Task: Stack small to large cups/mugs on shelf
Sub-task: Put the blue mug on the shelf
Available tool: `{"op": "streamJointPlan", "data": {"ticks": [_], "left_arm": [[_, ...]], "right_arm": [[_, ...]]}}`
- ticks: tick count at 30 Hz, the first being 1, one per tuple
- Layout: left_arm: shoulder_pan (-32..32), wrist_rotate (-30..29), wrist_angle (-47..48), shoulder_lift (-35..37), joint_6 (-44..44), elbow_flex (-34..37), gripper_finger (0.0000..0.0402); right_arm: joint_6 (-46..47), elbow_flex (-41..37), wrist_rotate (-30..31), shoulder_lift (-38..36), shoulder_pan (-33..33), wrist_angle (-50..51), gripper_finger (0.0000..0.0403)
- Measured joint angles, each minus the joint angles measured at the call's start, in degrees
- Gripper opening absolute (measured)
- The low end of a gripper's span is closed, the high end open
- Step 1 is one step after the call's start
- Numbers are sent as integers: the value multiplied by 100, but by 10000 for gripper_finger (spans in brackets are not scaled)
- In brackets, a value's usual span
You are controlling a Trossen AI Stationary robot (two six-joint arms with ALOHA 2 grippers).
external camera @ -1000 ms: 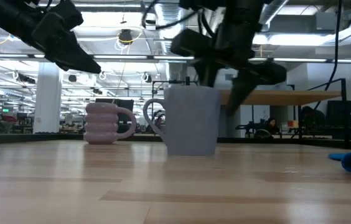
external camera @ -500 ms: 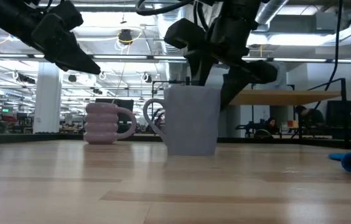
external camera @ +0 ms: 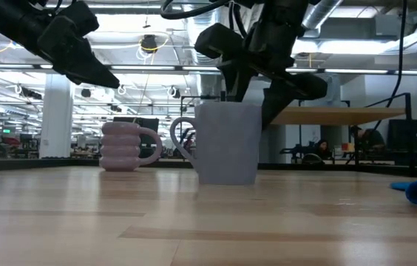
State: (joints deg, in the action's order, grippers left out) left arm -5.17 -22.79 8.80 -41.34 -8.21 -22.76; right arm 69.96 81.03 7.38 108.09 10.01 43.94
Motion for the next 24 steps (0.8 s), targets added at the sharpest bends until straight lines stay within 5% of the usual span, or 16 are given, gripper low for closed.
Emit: {"op": "streamJointPlan", "data": {"ticks": [10, 24], "left_arm": [[2, -2, 0, 0, 0, 0, 103], [2, -3, 70, -2, -4, 4, 103]], "right_arm": [[-1, 0, -33, 0, -38, -72, 225], [-1032, -4, -158, 0, -39, -38, 27]]}}
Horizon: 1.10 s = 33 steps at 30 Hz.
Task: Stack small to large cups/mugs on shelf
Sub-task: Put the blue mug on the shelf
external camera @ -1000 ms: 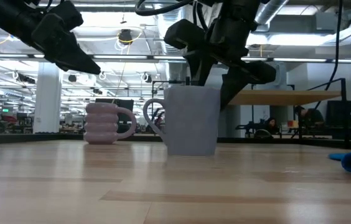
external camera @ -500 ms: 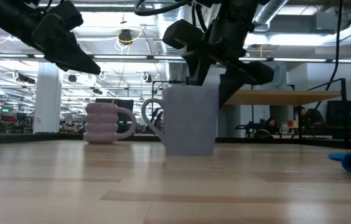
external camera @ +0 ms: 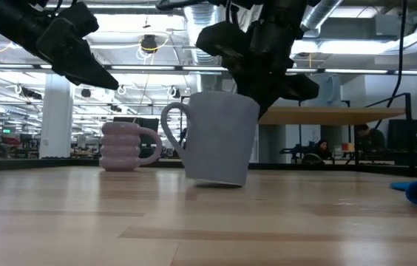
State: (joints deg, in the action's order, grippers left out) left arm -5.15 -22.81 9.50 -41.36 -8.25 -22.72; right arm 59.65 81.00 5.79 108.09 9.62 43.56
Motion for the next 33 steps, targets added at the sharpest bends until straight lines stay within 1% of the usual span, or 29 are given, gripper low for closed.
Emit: {"op": "streamJointPlan", "data": {"ticks": [1, 3, 8, 11, 18, 26, 31, 33], "left_arm": [[0, -2, 0, 0, 0, 0, 103], [0, -2, 2, 0, 0, 0, 103], [0, -2, 4, 0, -2, 0, 103], [0, -1, 7, 0, -2, 0, 103], [0, -2, 7, 0, -4, 0, 103], [0, -2, 7, 0, -7, 0, 103], [0, -4, 9, 0, -7, 0, 103], [0, -6, 8, 0, 2, 0, 103]], "right_arm": [[-235, -1, -7, 0, 0, -34, 21], [-609, 2, -79, 0, -3, -2, 20], [-748, 4, -152, 0, -39, 46, 24], [-1375, 6, -173, -3, -39, 24, 21], [-2126, 9, -270, -7, -39, 62, 21], [-3776, 21, -364, -19, -39, 209, 21], [-4110, 21, -394, -20, -80, 272, 21], [-4382, 19, -385, -20, -87, 278, 21]]}}
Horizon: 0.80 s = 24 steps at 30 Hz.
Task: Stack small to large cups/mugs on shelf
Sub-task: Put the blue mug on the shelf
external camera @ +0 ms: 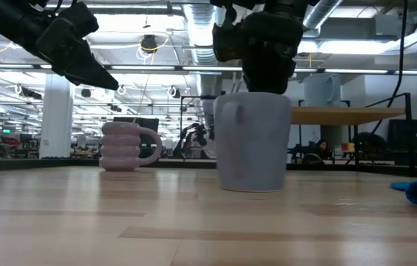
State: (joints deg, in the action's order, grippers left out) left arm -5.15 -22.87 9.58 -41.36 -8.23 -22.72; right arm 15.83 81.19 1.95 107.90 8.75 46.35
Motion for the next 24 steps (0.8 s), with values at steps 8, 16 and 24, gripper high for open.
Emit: {"op": "streamJointPlan", "data": {"ticks": [8, 16, 24], "left_arm": [[0, -42, 0, 0, -2, 0, 103], [0, -44, 0, 0, -107, 0, 103], [0, -44, 0, 0, -181, 0, 103]], "right_arm": [[-968, -4, -3, 4, -47, -6, 21], [-1142, -29, 56, -112, -183, 60, 21], [-1127, -46, 193, -967, -405, 1019, 21]]}}
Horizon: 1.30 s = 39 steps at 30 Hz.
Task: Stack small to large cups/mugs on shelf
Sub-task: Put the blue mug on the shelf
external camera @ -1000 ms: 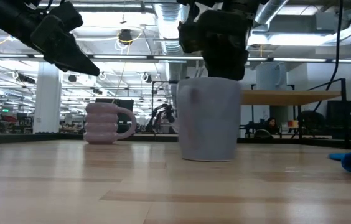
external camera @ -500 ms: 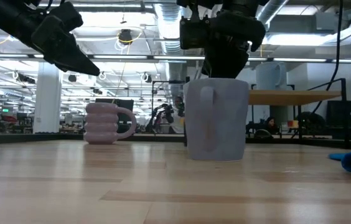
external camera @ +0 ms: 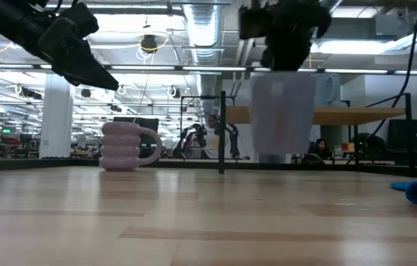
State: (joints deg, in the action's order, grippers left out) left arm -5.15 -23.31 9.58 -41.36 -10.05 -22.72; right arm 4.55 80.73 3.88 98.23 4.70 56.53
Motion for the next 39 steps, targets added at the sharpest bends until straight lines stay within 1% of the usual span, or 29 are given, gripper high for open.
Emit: {"op": "streamJointPlan", "data": {"ticks": [5, 8, 11, 16, 21, 24, 27, 31, 34, 39], "left_arm": [[0, 0, 6, 0, -22, 0, 103], [0, -2, 10, 0, -30, 0, 103], [0, 0, 11, 0, -62, 0, 103], [0, -2, 15, 0, -76, 0, 103], [0, -2, 15, 0, -76, 0, 103], [0, -2, 15, 0, -76, 0, 103], [0, -44, 20, 0, -120, 0, 103], [0, -153, 20, 0, -226, 0, 103], [0, -157, 20, 0, -302, 0, 103], [0, -157, 47, 0, -354, 0, 103]], "right_arm": [[82, 67, -67, -620, -156, 576, 21], [97, 371, -55, -861, -299, 1138, 21], [13, 887, -63, -976, -476, 1659, 21], [-496, 1975, -65, -983, -760, 2557, 21], [-1167, 2866, 5, -844, -989, 2897, 21], [-1628, 3274, 73, -789, -1096, 2878, 21], [-2200, 3471, 87, -718, -1220, 3034, 21], [-2495, 3643, 228, -622, -1532, 3285, 21], [-2756, 3696, 304, -535, -1877, 3326, 21], [-3436, 3707, 235, -438, -2451, 3348, 21]]}}
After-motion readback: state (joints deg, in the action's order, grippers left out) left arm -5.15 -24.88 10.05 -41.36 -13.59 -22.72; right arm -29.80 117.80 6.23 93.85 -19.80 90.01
